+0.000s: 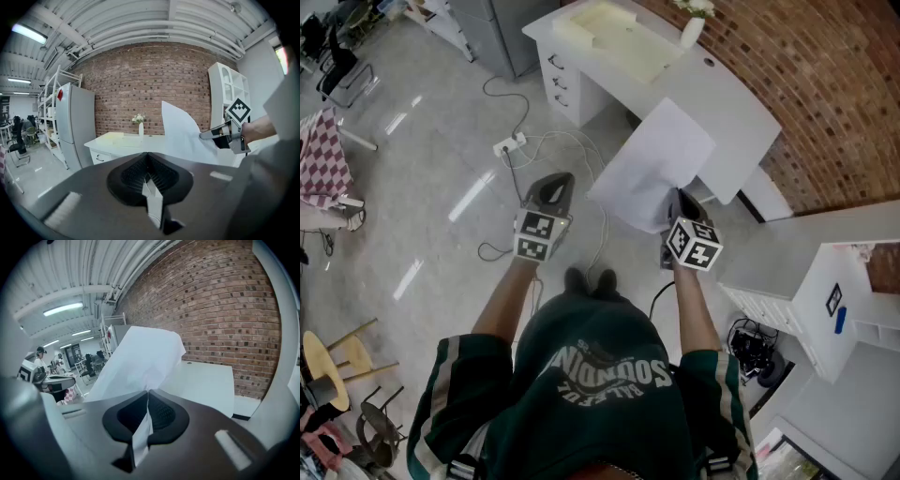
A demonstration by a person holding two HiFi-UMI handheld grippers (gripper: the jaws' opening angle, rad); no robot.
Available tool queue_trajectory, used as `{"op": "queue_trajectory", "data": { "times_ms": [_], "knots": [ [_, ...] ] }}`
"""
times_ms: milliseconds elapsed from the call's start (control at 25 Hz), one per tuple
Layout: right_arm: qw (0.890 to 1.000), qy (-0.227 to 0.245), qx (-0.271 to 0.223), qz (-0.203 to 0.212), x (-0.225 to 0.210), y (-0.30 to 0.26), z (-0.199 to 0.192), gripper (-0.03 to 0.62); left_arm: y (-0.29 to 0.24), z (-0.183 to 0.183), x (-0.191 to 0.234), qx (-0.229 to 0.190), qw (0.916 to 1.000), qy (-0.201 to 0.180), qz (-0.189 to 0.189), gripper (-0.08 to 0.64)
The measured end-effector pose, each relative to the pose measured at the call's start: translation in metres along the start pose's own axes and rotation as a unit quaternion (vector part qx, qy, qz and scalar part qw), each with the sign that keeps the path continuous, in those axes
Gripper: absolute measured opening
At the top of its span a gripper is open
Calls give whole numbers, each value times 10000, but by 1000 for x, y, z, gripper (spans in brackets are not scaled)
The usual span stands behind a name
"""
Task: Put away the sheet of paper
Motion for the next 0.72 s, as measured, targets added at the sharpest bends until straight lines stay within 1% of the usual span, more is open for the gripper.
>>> {"op": "queue_trajectory", "data": {
  "times_ms": [240,720],
  "knots": [
    [9999,-79,5,70,-8,13,-3,5,7,0,-16,45,10000,10,36,11],
    [9996,-95,80,269,-28,9,2,5,-1,8,-30,36,9996,-9,266,11]
  ]
}}
Point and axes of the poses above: the fingertips, and each gripper's own axes: y backward along the fingers, x to its left, z out of its top, the point moved 4 cm from there along y, backward along the fingers, and after that the axes turned 14 degrees about z, right-handed, at the moved point
